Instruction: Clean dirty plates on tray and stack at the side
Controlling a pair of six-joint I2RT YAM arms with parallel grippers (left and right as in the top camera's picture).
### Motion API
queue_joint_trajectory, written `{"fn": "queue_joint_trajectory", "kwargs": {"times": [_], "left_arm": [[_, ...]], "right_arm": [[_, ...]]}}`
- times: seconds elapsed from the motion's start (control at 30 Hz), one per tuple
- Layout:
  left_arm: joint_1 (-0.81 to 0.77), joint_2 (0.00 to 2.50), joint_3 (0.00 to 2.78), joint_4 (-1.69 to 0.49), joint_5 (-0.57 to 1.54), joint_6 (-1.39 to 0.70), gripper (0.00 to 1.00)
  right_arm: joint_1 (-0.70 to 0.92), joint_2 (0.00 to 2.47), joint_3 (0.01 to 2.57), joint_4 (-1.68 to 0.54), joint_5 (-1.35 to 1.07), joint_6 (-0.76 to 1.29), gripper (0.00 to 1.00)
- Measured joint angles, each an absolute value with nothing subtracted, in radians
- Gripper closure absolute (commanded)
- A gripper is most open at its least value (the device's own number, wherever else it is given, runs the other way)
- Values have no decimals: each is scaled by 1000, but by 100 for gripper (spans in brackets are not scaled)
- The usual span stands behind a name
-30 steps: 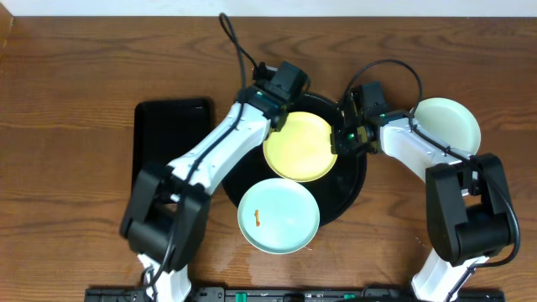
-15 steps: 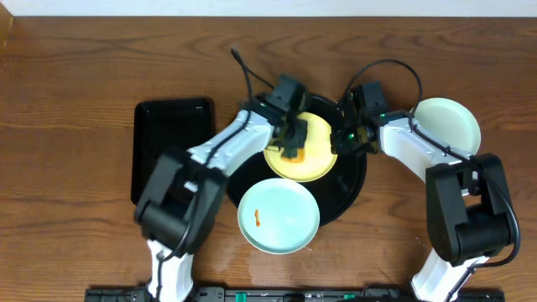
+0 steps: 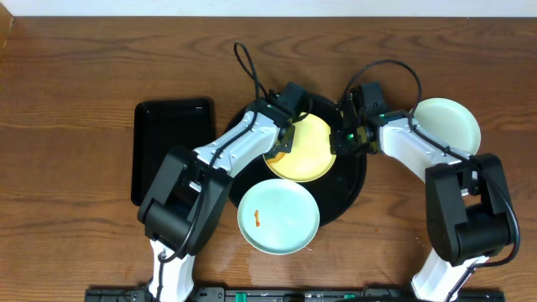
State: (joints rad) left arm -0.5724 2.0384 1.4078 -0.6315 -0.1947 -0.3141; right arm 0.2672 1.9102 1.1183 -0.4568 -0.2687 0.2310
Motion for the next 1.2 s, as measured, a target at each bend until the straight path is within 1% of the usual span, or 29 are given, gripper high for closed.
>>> {"fn": "queue_joint_trajectory", "kwargs": {"times": [0.2, 0.37, 0.5, 0.63, 0.77, 1.0, 1.03, 1.17, 1.2], "left_arm": [[-551, 2020, 1483, -743, -273, -315, 93], [-485, 1885, 1489, -851, -275, -315, 93], [-390, 1743, 1505, -978, -271, -318, 93], [-246, 1692, 1512, -1045, -258, -317, 93], [-99, 1703, 1423, -969, -207, -314, 92], [19, 1745, 1173, -703, -161, -254, 92], [23, 1747, 1158, -698, -155, -246, 90], [17, 1745, 1143, -704, -91, -194, 63], [11, 1743, 1148, -710, -66, -184, 60]], "right_arm": [[268, 1910, 1118, -459, -269, 231, 99], [268, 1910, 1118, -459, -268, 231, 99], [268, 1910, 1118, -458, -266, 231, 99], [268, 1910, 1118, -458, -266, 231, 99], [268, 1910, 1118, -458, -266, 231, 99], [268, 1910, 1119, -459, -266, 231, 99], [268, 1910, 1119, -459, -266, 231, 99], [268, 1910, 1119, -459, -266, 231, 99], [268, 1910, 1119, -459, -266, 231, 99]]}}
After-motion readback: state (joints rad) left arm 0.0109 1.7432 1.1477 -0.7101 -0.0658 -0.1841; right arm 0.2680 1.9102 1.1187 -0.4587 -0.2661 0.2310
